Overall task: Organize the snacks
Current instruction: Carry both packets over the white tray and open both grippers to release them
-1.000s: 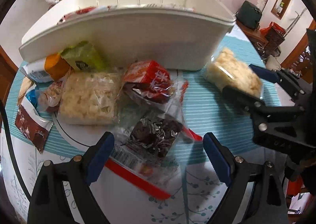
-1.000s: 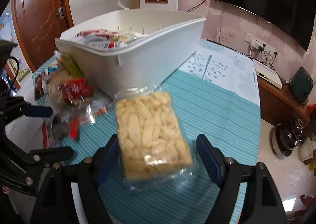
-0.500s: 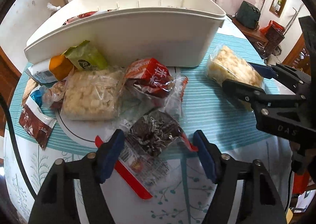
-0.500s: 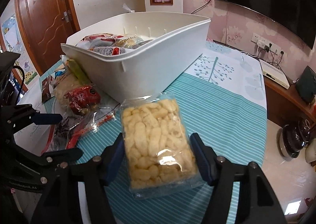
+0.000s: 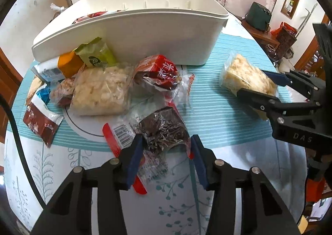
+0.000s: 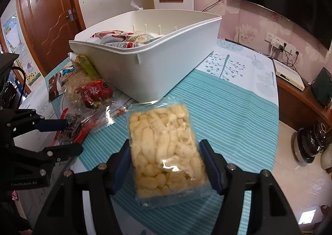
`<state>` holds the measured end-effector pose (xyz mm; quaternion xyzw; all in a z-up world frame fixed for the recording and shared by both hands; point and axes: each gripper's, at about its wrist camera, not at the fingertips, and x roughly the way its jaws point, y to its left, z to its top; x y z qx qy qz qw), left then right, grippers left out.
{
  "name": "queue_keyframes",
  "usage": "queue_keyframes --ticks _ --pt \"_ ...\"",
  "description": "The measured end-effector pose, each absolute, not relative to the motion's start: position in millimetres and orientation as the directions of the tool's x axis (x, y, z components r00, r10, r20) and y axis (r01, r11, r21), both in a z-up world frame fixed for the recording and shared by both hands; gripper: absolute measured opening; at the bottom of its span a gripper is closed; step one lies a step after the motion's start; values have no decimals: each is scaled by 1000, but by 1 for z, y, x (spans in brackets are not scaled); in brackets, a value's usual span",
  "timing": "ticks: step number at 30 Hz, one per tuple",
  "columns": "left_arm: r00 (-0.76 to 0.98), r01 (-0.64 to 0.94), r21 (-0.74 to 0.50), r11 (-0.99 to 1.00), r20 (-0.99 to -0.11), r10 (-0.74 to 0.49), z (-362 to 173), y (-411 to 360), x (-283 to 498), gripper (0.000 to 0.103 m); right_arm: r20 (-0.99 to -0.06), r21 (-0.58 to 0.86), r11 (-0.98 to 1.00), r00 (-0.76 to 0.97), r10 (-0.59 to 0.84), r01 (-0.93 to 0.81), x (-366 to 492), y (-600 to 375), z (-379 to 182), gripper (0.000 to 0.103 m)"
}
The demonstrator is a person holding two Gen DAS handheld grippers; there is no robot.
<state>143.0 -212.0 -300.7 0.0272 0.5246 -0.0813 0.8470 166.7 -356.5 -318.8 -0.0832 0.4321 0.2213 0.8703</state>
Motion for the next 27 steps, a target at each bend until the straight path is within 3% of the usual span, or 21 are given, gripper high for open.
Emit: queue_keyframes --ticks 14,18,27 --pt "446 121 -94 988 -884 -139 -275 -181 118 43 -789 48 884 526 319 -465 141 -361 -304 65" --pt "448 81 -145 986 -878 -166 -249 -162 113 43 -782 51 880 529 330 -473 132 -363 -295 65" --pt "537 28 -112 993 -836 -109 -172 -135 122 43 -733 50 854 562 384 -519 119 -353 -252 64"
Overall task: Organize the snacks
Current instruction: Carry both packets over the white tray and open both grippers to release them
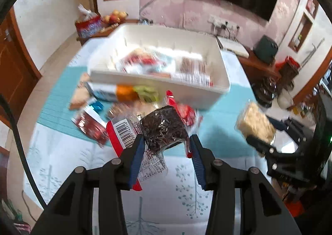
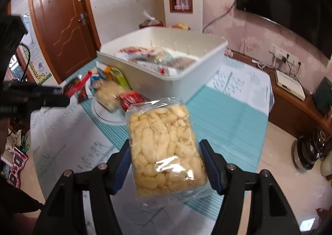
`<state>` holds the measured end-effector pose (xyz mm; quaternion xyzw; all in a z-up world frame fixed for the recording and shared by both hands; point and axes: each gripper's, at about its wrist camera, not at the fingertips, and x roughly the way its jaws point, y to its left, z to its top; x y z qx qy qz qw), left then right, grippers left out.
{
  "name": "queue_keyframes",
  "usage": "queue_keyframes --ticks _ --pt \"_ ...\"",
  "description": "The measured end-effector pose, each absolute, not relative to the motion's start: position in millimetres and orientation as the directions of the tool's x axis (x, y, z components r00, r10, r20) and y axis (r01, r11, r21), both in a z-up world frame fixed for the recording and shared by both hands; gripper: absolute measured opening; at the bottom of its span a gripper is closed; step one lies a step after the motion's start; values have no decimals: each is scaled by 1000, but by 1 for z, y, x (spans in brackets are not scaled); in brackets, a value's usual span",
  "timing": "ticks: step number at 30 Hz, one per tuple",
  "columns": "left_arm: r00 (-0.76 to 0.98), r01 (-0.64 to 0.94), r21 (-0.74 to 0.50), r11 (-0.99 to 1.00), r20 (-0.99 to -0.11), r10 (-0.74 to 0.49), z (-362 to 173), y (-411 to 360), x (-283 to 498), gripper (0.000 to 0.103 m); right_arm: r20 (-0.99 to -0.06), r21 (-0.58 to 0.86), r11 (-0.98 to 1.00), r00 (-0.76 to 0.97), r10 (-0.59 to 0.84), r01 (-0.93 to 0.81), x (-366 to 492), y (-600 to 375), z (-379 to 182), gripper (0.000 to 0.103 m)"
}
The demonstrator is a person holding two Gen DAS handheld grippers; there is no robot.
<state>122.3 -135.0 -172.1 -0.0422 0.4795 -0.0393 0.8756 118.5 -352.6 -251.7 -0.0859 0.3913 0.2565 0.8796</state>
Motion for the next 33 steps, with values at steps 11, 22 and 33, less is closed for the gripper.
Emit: queue_keyframes --ticks 11,22,33 --pt "649 40 -163 986 -746 -150 -95 -98 166 43 -640 17 868 661 391 -496 139 -315 -201 65" --pt "702 121 -175 977 -681 -209 -63 -67 247 43 -626 52 939 721 296 -340 192 -281 -185 65" --pt "622 174 -154 973 -748 -230 -109 -56 329 43 -611 29 986 778 146 -163 253 -271 -188 65"
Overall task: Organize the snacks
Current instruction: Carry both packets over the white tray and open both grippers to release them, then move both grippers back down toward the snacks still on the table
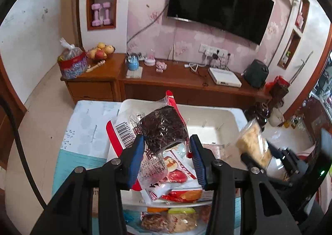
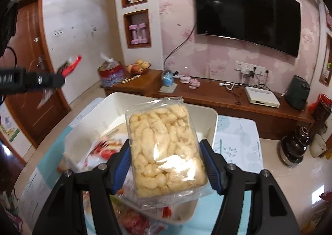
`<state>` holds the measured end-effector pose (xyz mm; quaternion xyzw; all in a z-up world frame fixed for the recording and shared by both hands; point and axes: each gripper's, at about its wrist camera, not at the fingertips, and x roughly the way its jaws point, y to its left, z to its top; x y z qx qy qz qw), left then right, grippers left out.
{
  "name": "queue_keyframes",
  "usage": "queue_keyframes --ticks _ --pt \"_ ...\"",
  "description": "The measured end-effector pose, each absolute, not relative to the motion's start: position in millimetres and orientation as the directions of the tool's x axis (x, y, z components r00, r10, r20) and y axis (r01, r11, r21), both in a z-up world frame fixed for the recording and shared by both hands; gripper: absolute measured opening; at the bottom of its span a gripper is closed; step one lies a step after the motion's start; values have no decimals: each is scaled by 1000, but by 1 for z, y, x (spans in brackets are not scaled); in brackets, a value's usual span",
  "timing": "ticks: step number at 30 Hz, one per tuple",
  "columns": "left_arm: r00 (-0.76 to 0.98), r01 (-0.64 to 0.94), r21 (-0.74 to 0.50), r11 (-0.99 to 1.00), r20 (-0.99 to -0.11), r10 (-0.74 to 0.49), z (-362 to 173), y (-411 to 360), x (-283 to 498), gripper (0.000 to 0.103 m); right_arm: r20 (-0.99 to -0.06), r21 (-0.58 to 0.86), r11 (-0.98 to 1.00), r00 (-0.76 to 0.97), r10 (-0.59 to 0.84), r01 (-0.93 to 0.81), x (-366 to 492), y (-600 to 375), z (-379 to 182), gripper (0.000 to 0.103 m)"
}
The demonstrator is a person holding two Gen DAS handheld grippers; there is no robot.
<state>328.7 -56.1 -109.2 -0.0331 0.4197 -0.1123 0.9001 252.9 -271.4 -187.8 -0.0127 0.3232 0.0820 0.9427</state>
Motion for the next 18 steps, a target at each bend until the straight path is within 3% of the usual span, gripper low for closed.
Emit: queue_keyframes --ticks 10,15,18 --pt "556 196 -140 971 -800 -227 -151 -54 358 45 -656 -10 998 753 45 -69 286 -255 -210 65" --pt "564 166 -128 978 -801 -201 -148 -41 354 62 -677 -27 998 735 21 -54 289 -249 -211 66" --pt "575 132 -114 985 -800 -170 -142 -33 349 68 -661 -16 999 750 27 -50 286 -250 -203 72"
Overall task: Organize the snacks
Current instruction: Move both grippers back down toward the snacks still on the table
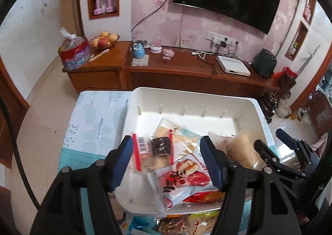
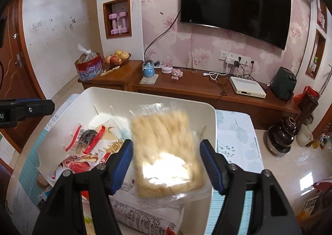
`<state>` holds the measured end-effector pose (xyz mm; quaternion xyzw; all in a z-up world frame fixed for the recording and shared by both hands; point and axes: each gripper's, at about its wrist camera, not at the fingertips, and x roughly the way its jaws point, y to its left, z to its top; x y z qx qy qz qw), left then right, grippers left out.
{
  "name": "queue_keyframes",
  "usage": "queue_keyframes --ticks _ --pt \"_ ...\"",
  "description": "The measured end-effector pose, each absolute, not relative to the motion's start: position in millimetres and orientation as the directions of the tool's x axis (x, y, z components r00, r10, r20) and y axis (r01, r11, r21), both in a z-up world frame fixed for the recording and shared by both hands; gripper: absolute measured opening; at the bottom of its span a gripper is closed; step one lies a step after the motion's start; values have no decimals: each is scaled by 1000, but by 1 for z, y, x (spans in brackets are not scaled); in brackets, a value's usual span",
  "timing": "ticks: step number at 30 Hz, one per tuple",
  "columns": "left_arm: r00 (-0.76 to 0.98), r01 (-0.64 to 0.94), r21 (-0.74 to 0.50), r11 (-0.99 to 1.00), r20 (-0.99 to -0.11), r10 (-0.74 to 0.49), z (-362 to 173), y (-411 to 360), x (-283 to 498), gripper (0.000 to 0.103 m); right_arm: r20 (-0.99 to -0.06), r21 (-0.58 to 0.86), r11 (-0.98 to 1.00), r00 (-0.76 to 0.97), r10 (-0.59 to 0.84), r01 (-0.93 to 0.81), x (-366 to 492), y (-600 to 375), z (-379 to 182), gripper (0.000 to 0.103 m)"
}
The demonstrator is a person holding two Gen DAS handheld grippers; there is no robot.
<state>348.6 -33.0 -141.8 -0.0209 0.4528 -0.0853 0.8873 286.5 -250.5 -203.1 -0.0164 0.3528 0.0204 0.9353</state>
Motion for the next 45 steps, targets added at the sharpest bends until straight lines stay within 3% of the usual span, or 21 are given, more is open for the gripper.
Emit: queue_keyframes --ticks 12,20,30,45 --pt "608 -6 -105 994 -790 -79 -107 -4 298 83 -695 117 990 706 138 -78 257 -264 -181 75" --pt "620 -109 -93 990 -785 -6 -97 14 262 88 -738 179 981 650 183 -72 224 -275 -179 75" --pt "561 -250 -153 956 -828 14 -133 48 215 88 -815 276 956 502 288 -98 203 -277 -209 74" --pt "346 -462 -197 865 -938 -29 -233 77 179 88 -865 426 903 317 389 57 195 -285 -270 74"
